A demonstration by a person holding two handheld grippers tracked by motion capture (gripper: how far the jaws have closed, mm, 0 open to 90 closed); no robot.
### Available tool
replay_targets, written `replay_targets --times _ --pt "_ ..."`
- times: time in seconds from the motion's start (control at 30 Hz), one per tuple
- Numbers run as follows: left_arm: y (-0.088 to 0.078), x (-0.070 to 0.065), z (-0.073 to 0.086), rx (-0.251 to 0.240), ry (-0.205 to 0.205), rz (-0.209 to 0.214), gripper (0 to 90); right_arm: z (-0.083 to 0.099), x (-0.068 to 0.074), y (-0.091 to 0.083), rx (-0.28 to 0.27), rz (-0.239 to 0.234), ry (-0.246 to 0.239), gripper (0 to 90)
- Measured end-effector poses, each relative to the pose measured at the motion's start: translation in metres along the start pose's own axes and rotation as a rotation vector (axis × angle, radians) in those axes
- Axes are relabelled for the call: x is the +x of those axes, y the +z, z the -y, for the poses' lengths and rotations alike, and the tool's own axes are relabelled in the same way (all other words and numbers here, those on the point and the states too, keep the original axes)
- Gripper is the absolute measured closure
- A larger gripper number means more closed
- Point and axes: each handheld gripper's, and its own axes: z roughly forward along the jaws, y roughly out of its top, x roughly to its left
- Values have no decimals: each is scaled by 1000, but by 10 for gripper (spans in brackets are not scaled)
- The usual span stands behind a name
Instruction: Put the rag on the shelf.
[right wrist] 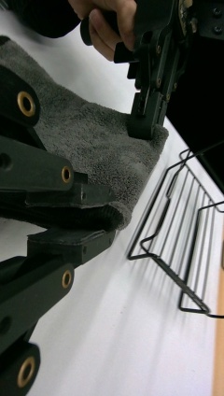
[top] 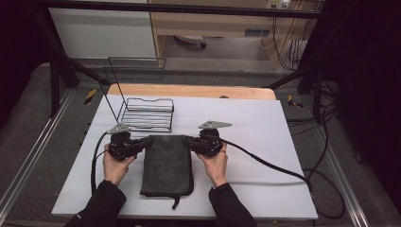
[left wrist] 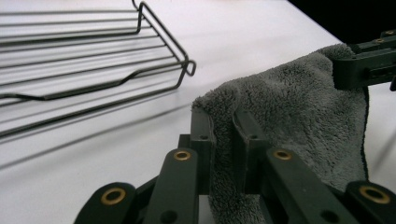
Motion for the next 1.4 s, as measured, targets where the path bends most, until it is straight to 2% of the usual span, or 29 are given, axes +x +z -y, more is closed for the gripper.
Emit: replay_targets --times 0.3,0.83,1.07,1.2,1.4 --pt "-16 -11 -8 -66 25 20 800 -6 9 -17 -65 -14 -17 795" --pt "-48 -32 -24 -210 72 48 801 -26 36 -50 -197 -1 -125 796" --pt "-64 -42 -30 -283 93 45 801 -33 46 -59 -238 11 -167 796" --pt "-73 -45 -32 -326 99 38 801 -39 54 -63 -285 13 -194 796" --pt "-85 -45 -36 -367 107 30 800 -46 64 -65 -317 2 -215 796"
